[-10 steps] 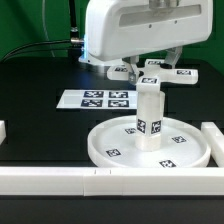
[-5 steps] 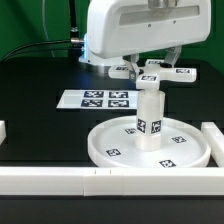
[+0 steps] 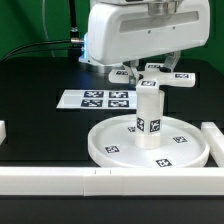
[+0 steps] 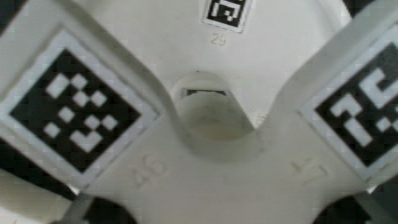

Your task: Assemble round table

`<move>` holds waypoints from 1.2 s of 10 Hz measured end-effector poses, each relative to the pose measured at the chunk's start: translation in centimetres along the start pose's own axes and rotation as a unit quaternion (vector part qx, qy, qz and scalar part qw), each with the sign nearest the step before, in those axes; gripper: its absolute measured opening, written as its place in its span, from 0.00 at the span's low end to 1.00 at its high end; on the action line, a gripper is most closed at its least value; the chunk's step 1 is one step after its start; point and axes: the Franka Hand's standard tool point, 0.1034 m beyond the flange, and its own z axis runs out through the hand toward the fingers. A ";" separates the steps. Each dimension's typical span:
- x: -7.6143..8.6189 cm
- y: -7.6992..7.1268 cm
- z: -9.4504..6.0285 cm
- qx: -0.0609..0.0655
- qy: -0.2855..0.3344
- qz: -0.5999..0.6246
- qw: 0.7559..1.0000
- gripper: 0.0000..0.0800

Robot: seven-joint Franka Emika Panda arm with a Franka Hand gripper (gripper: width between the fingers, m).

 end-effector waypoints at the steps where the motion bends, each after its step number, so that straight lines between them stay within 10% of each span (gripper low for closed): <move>1: 0.1 0.1 0.2 -0.003 0.004 0.000 1.000 0.56; 12: 0.7 0.6 0.2 -0.016 0.027 0.000 1.000 0.56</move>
Offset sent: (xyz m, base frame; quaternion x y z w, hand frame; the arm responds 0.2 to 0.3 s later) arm -0.0028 0.0001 -0.0117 -0.0062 0.0146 -0.0096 0.9998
